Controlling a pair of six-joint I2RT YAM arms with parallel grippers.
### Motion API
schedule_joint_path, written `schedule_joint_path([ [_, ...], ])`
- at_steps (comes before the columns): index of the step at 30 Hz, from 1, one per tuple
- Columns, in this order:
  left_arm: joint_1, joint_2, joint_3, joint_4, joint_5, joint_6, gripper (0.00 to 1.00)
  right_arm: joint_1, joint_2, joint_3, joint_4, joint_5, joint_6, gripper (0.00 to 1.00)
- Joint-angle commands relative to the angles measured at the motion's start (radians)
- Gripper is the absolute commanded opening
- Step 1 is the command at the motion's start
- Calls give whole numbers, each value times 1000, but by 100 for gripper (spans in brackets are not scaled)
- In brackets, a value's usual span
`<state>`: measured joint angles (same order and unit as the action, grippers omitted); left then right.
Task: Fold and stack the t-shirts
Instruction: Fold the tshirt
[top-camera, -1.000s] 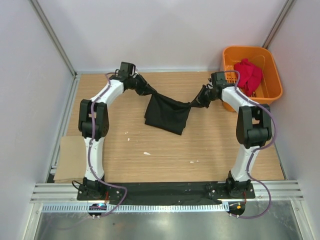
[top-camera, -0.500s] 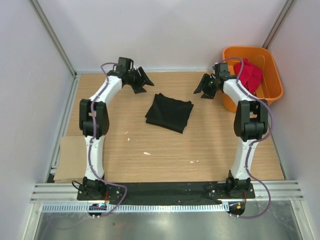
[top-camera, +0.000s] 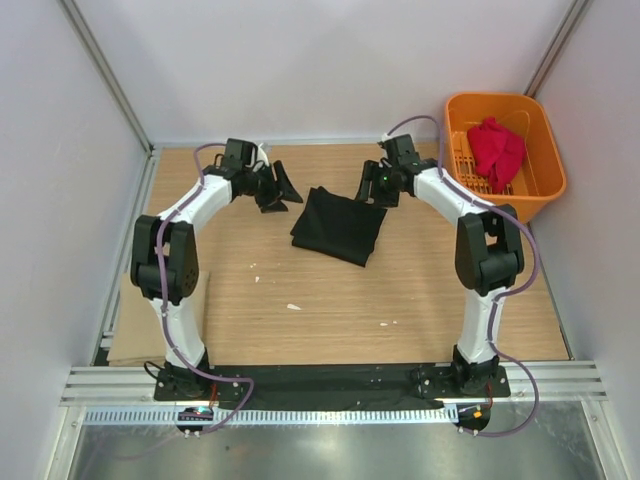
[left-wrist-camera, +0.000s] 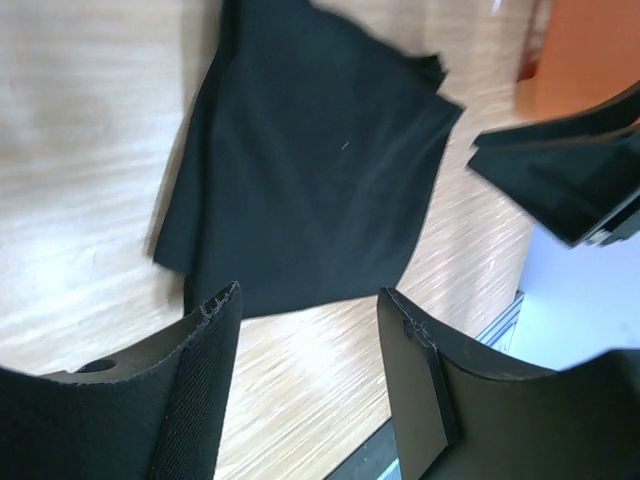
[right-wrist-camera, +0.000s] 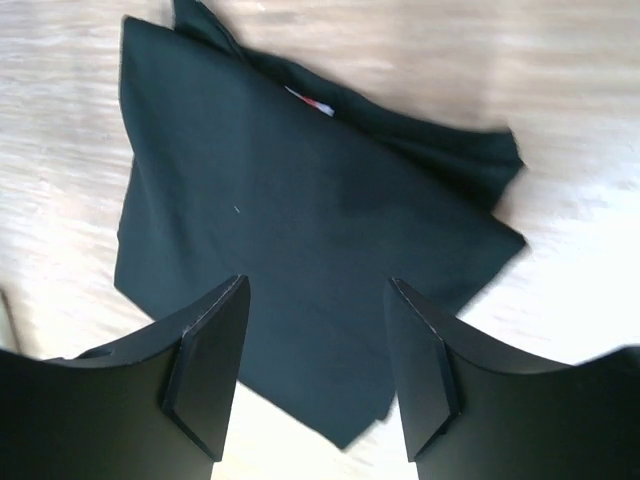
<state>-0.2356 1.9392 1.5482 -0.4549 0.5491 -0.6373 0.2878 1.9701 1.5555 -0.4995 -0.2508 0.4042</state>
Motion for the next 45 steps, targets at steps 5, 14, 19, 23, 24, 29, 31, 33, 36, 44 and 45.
schedule_joint_path([
  [5,-24,-54,-71,28,32,34,57,36,50,81,-37,119,19,59],
  [14,-47,-49,-65,21,-44,71,55,132,81,61,-5,75,-25,56],
  [19,-34,-115,-28,-128,-129,153,57,226,119,113,-69,126,-123,56],
  [23,10,-255,-117,-136,-221,94,57,281,131,162,-109,189,-116,49],
  [24,21,-281,-152,-136,-224,84,57,295,141,173,-122,217,-120,47],
  [29,64,-411,-237,-156,-235,54,57,349,191,204,-204,246,-122,43],
  [31,73,-427,-266,-159,-213,54,60,358,193,177,-235,246,-133,42],
  [33,78,-437,-283,-146,-181,63,64,372,156,125,-231,246,-146,41],
  [36,78,-442,-306,-127,-121,79,66,376,64,-27,-188,219,-168,40],
  [44,49,-462,-451,68,-5,30,74,372,-354,-333,-244,280,-202,50],
  [45,36,-460,-465,96,-3,19,75,366,-394,-334,-254,294,-193,55],
])
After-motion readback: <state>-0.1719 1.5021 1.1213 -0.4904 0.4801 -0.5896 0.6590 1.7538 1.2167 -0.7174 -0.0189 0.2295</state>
